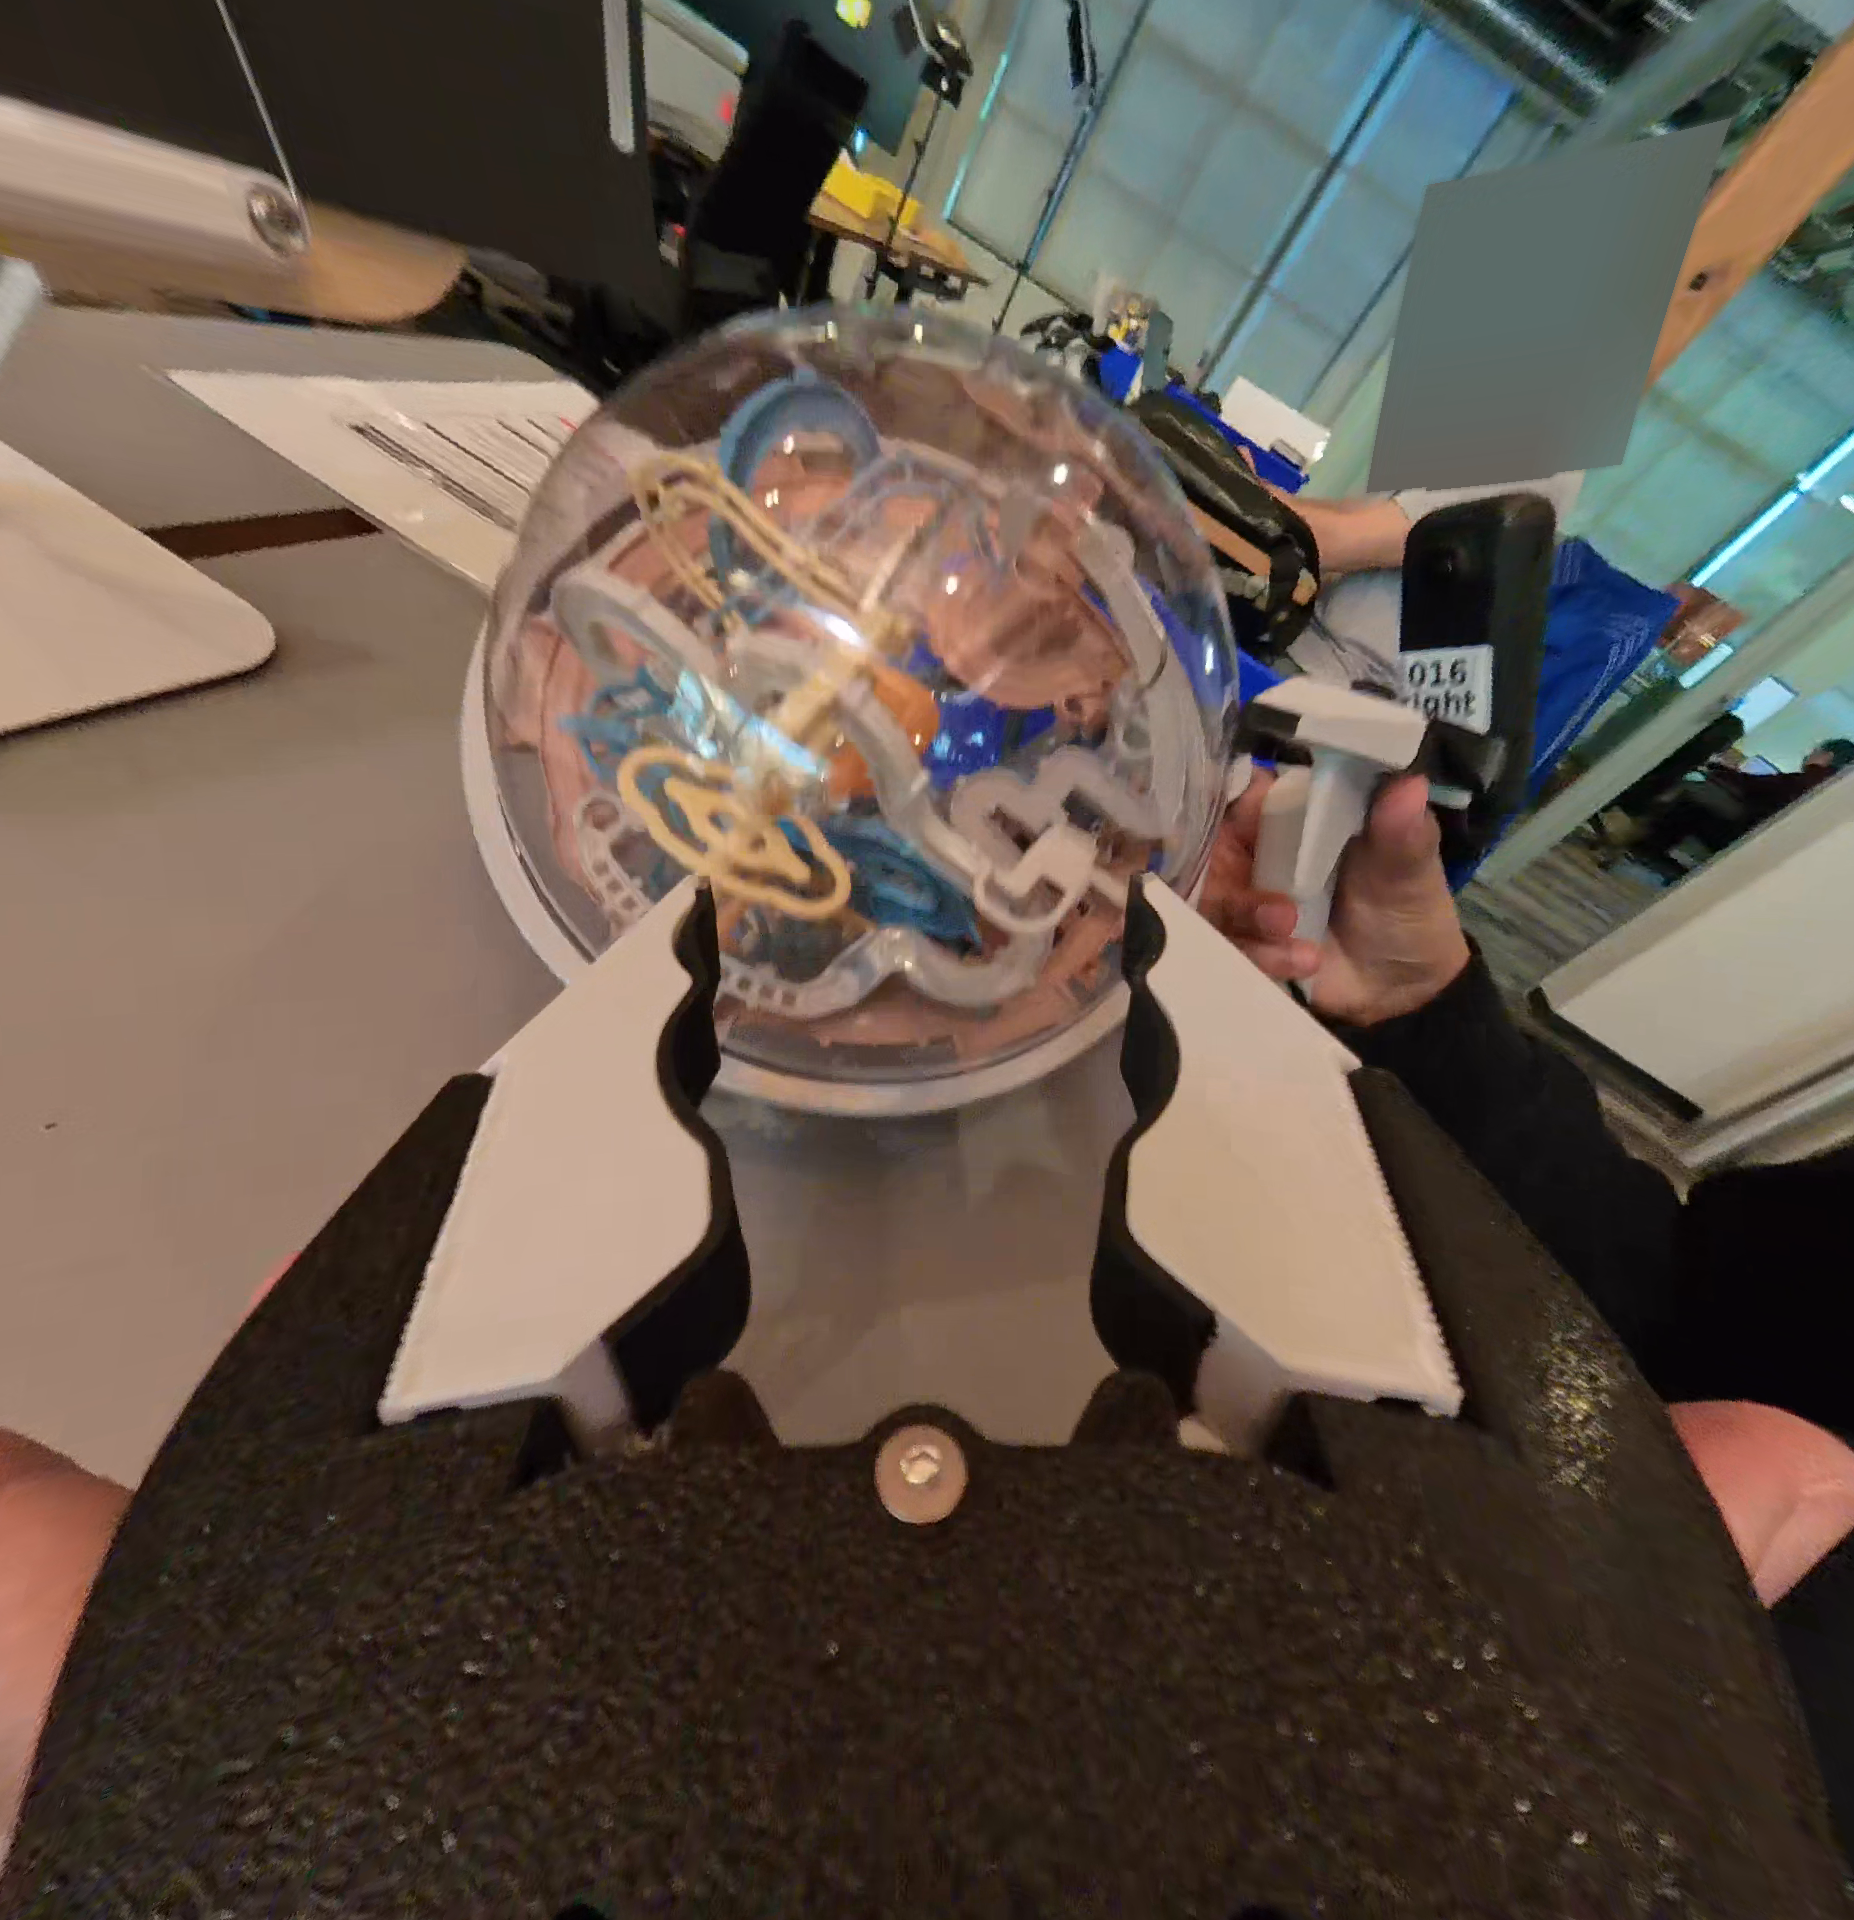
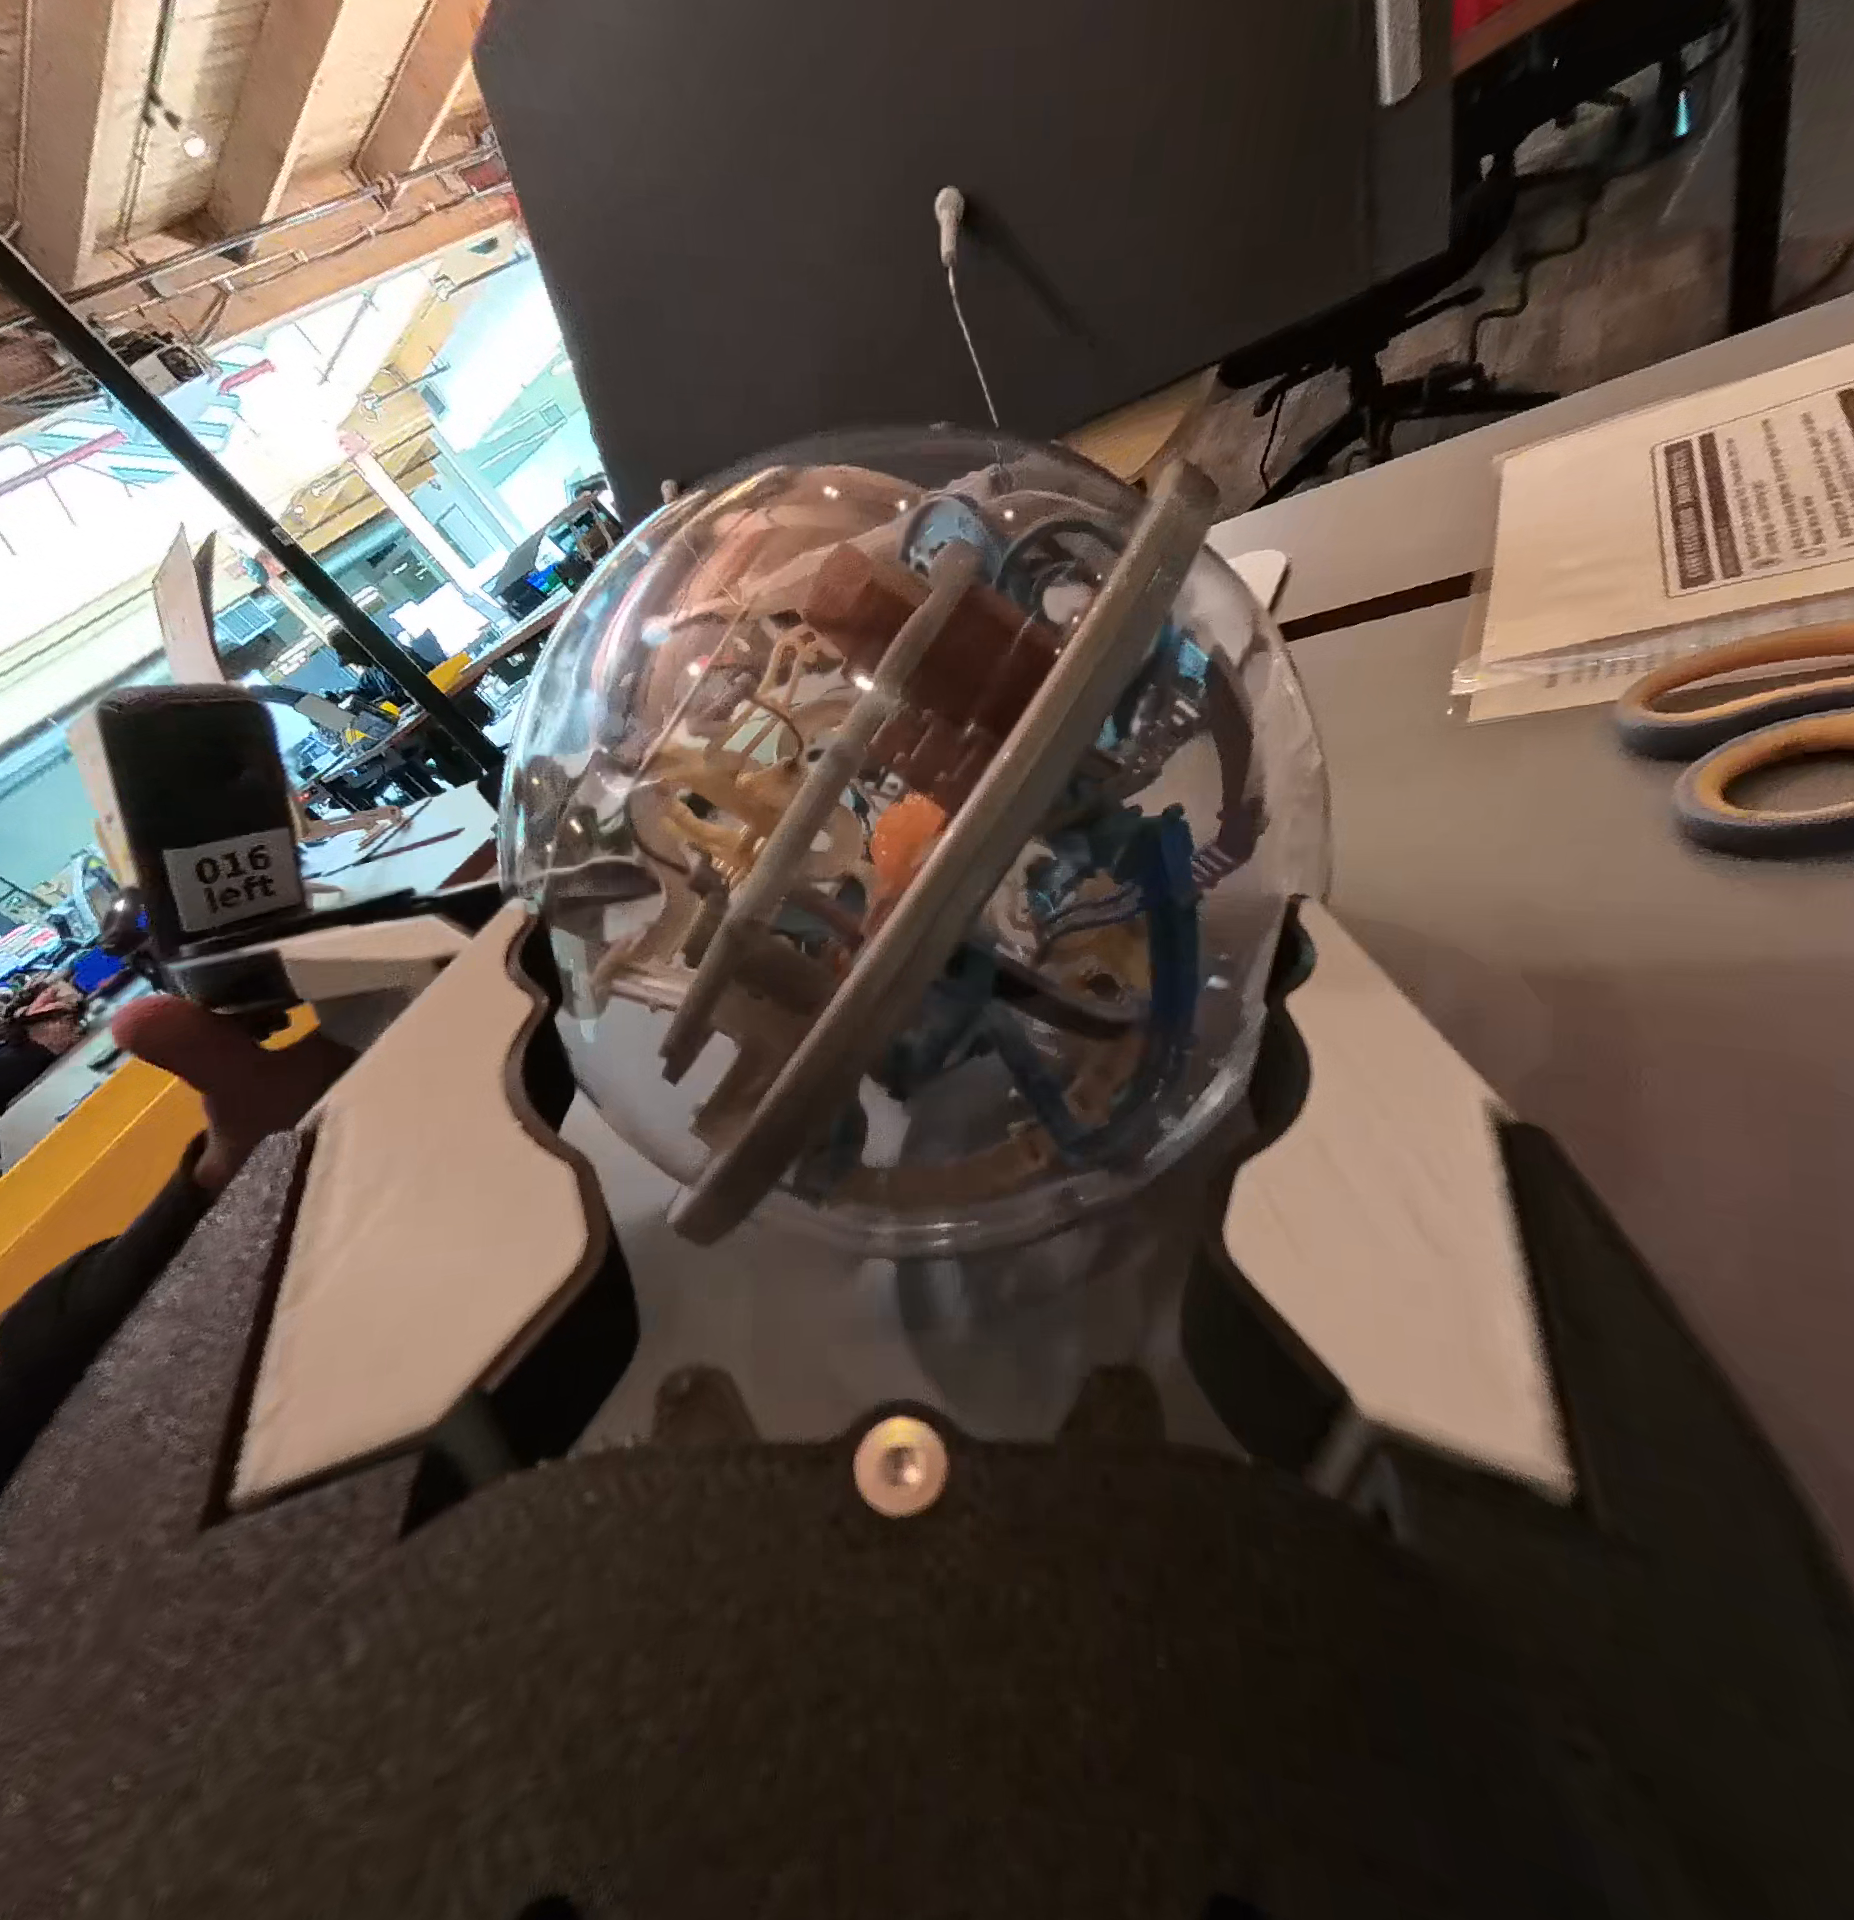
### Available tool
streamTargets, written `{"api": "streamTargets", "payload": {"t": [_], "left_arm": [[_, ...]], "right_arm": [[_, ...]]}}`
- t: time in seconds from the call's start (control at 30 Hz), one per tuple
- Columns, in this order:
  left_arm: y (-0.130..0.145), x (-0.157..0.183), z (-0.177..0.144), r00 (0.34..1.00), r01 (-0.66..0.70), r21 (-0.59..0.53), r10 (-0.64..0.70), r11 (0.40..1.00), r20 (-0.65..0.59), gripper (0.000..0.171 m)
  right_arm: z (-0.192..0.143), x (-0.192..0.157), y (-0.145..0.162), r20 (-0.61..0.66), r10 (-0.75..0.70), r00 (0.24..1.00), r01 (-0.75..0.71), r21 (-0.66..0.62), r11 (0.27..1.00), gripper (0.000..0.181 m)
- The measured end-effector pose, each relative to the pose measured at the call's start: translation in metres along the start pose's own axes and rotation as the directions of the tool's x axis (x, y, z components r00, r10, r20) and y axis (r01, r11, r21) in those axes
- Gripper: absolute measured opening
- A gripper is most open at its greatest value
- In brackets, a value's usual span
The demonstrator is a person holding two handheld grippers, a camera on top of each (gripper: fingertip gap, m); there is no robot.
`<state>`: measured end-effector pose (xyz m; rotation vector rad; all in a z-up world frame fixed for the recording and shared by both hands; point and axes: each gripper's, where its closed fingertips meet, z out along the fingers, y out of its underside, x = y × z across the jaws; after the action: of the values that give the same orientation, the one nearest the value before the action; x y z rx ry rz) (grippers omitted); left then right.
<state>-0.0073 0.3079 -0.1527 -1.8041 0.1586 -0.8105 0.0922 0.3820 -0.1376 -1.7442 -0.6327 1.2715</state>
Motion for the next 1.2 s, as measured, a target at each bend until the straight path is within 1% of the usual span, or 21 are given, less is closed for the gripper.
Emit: {"api": "streamTargets", "payload": {"t": [0.07,0.23,0.33,0.4,0.5,0.57,0.6,0.7,0.77,0.8,0.87,0.97,1.07,1.2], "left_arm": [[0.001,-0.006,0.003,1.000,-0.016,0.026,0.016,1.000,0.010,0.077],[-0.007,-0.018,0.008,0.999,0.008,0.064,-0.010,0.998,0.038,0.079],[-0.003,-0.014,0.009,0.997,-0.028,0.056,0.024,0.998,0.071,0.094],[0.004,-0.013,0.009,0.990,-0.083,0.015,0.081,0.996,0.116,0.103],[0.017,-0.014,0.003,0.970,-0.156,-0.044,0.161,0.987,0.182,0.111],[0.022,-0.012,-0.012,0.957,-0.180,-0.051,0.186,0.982,0.224,0.113],[0.023,-0.011,-0.023,0.949,-0.188,-0.051,0.195,0.981,0.247,0.113],[0.027,-0.003,-0.065,0.922,-0.213,-0.030,0.211,0.977,0.326,0.113],[0.033,0.001,-0.093,0.891,-0.240,-0.044,0.238,0.970,0.386,0.114],[0.038,0.003,-0.107,0.878,-0.242,-0.054,0.242,0.969,0.412,0.114],[0.047,0.006,-0.132,0.866,-0.213,-0.054,0.214,0.976,0.453,0.114],[0.057,0.008,-0.163,0.867,-0.139,-0.013,0.128,0.990,0.481,0.114],[0.065,0.008,-0.183,0.868,-0.097,0.028,0.070,0.995,0.491,0.114],[0.072,0.007,-0.192,0.870,-0.083,0.059,0.043,0.995,0.491,0.114]], "right_arm": [[0.001,0.002,-0.001,-0.006,-0.002,1.000,0.002,0.000,1.000,0.132],[0.002,0.003,0.001,-0.035,-0.042,0.999,0.042,0.002,0.999,0.128],[0.004,-0.001,0.006,-0.043,-0.087,0.995,0.087,-0.012,0.996,0.128],[0.004,-0.005,0.009,-0.058,-0.136,0.989,0.135,-0.021,0.991,0.128],[0.004,-0.017,0.017,-0.055,-0.204,0.977,0.201,-0.058,0.978,0.128],[0.007,-0.029,0.027,-0.023,-0.217,0.976,0.215,-0.082,0.973,0.128],[0.010,-0.042,0.038,0.005,-0.217,0.976,0.217,-0.100,0.971,0.128],[0.019,-0.068,0.064,0.098,-0.212,0.972,0.226,-0.160,0.961,0.127],[0.027,-0.088,0.081,0.158,-0.214,0.964,0.242,-0.188,0.952,0.127],[0.030,-0.105,0.092,0.187,-0.222,0.957,0.259,-0.202,0.945,0.127],[0.037,-0.124,0.101,0.229,-0.245,0.942,0.295,-0.217,0.931,0.127],[0.046,-0.150,0.109,0.267,-0.284,0.921,0.342,-0.200,0.918,0.127],[0.052,-0.168,0.115,0.283,-0.317,0.905,0.377,-0.189,0.907,0.127],[0.054,-0.176,0.119,0.278,-0.340,0.898,0.398,-0.189,0.898,0.126]]}}
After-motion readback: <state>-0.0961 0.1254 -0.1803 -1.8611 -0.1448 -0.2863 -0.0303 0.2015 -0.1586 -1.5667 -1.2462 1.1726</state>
